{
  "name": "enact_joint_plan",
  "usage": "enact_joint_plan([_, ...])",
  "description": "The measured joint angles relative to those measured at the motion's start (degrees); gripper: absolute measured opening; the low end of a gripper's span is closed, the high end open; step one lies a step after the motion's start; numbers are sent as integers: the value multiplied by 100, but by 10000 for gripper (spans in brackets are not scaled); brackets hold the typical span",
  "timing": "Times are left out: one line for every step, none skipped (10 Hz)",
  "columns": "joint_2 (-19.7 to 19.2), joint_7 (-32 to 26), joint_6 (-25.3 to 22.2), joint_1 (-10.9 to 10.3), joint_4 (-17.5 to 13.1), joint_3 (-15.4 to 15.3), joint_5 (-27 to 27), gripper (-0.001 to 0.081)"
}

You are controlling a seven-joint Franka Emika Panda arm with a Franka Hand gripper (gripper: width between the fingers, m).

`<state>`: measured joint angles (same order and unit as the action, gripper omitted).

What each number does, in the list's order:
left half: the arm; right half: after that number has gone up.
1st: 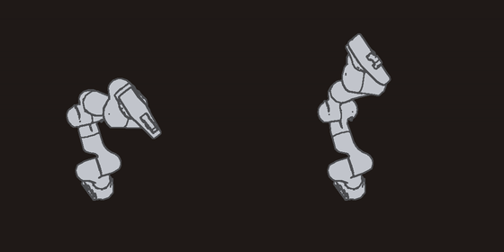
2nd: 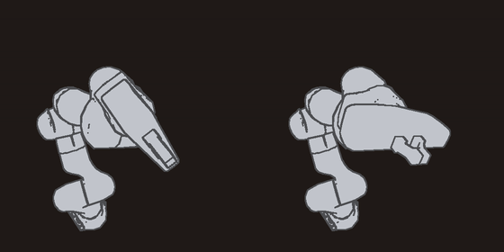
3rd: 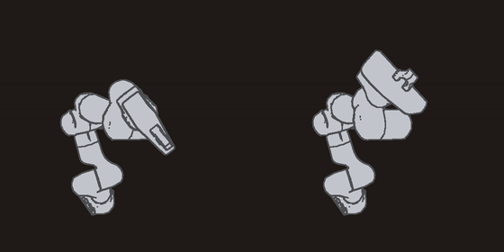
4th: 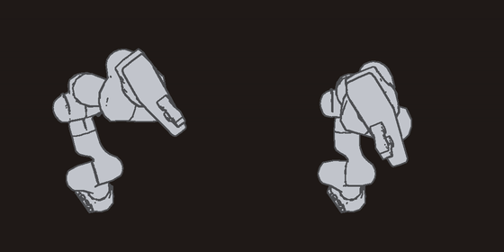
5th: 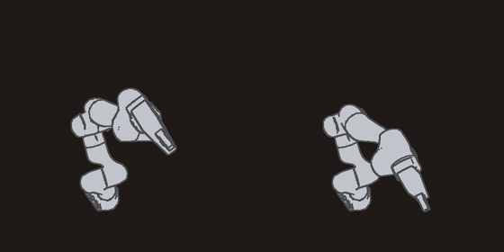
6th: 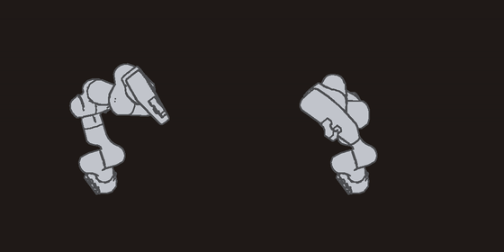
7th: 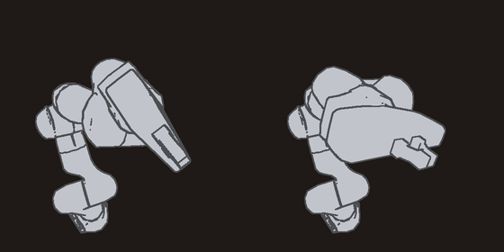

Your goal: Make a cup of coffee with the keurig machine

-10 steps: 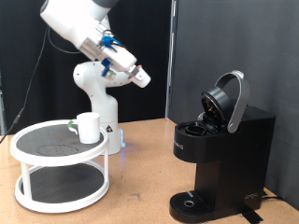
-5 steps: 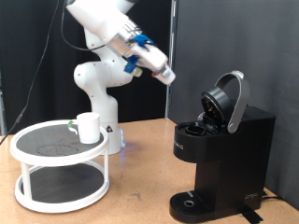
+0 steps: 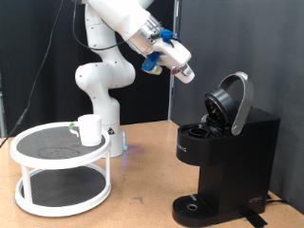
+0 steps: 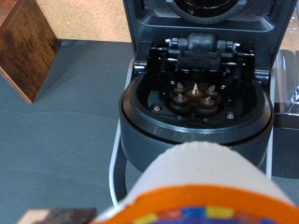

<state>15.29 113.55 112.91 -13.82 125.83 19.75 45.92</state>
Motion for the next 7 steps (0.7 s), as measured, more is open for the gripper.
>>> enact_joint_plan([-1,0,-46,4,1,5,0,317])
enact_joint_plan([-3,-3,-94,7,5,10,0,317])
enact_joint_plan([-32,30,-184,6,14,5,-86,317])
enact_joint_plan([-104,96,-141,6,41,-36,-180,317])
enact_joint_plan([-210,156,-23,4,81,-112,-258,317])
enact_joint_plan([-340,209,141,0,116,-209,-299,317])
enact_joint_plan([-473,226,305,-6,147,-303,-304,317])
